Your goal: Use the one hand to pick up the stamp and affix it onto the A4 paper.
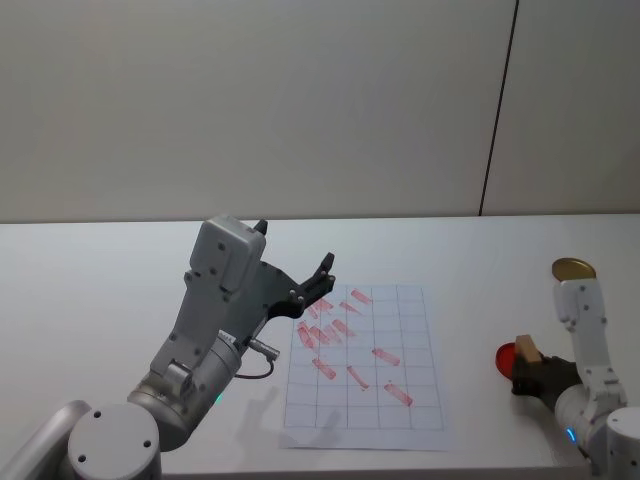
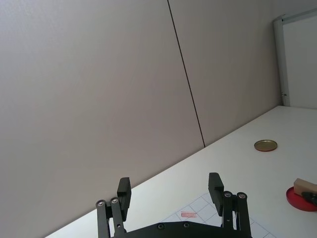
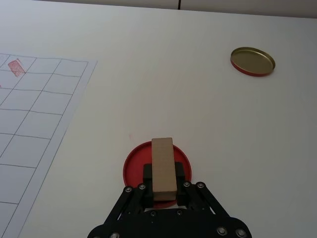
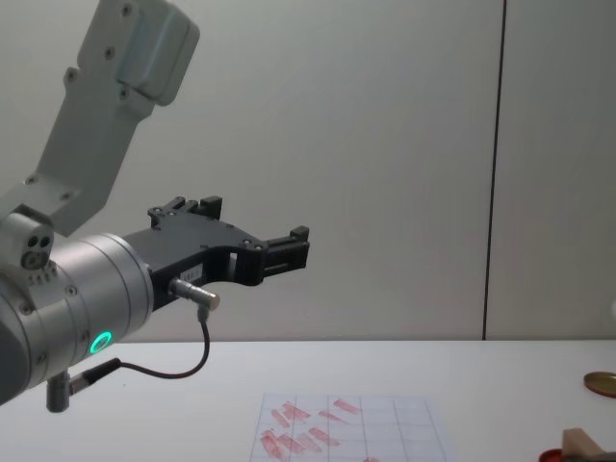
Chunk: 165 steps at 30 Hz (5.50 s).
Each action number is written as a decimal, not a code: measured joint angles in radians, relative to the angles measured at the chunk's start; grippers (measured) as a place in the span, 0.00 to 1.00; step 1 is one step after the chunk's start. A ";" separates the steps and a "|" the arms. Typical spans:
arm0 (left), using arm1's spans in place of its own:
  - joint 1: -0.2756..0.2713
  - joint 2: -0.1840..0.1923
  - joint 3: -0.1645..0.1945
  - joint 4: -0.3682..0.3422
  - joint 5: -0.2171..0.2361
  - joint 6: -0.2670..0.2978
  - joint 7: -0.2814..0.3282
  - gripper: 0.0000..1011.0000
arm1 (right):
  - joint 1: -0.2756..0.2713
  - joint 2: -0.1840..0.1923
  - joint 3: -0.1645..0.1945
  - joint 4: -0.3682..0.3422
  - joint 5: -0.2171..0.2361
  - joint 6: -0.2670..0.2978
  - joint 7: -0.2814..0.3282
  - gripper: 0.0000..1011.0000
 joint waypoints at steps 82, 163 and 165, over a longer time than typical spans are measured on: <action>0.000 0.000 0.000 0.000 0.000 0.000 0.000 0.98 | 0.054 -0.129 -0.154 0.015 -0.141 0.061 0.199 0.22; 0.000 0.000 0.000 0.000 0.000 0.000 0.000 0.98 | 0.054 -0.126 -0.102 -0.217 -0.036 -0.013 0.110 0.22; 0.000 0.000 0.000 0.000 0.000 0.000 0.000 0.98 | 0.051 -0.121 -0.095 -0.227 -0.036 -0.004 0.095 0.22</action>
